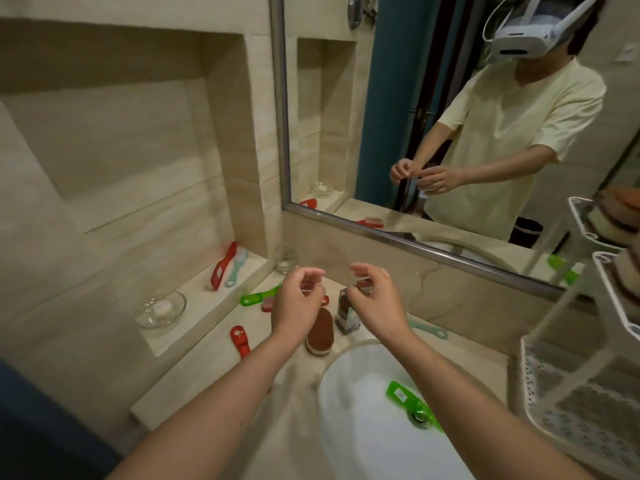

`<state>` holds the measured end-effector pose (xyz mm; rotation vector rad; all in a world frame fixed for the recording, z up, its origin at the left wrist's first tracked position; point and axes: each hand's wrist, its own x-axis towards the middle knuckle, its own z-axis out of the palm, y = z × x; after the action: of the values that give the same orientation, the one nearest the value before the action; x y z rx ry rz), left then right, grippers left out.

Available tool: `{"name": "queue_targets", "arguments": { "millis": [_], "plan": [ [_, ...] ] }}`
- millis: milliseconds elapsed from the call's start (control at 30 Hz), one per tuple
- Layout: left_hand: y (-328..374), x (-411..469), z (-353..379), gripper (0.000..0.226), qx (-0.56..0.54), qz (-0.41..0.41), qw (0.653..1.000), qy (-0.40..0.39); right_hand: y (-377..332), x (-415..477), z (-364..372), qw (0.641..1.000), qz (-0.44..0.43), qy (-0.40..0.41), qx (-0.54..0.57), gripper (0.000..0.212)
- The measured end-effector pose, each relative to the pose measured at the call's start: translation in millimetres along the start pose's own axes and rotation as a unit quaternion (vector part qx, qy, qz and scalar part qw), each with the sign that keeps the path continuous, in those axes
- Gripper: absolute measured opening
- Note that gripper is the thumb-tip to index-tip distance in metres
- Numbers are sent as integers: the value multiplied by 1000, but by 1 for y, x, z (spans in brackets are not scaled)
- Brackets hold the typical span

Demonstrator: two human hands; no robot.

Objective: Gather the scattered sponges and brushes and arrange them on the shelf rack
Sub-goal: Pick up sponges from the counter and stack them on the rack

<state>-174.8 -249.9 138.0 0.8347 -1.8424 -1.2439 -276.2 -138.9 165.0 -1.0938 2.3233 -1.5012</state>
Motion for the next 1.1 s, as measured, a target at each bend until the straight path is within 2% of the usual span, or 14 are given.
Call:
{"name": "queue_targets", "arguments": {
  "millis": [200,300,500,833,1100],
  "plan": [
    [-45,16,-26,29,24,-23,999,-23,17,6,49,993,68,-69,-71,44],
    [-65,26,-36,29,59,-56,995,-51,25,6,65,986,94,-97,-96,47],
    [-86,46,-39,27,98,-65,988,-100,38,16,83,971,139,-140,-133,51],
    [-114,83,-22,38,194,-72,970,-125,71,43,117,930,194,-229,-214,76],
    [-142,112,3,49,220,-64,964,-131,102,43,138,921,196,-220,-256,76]
  ]
}}
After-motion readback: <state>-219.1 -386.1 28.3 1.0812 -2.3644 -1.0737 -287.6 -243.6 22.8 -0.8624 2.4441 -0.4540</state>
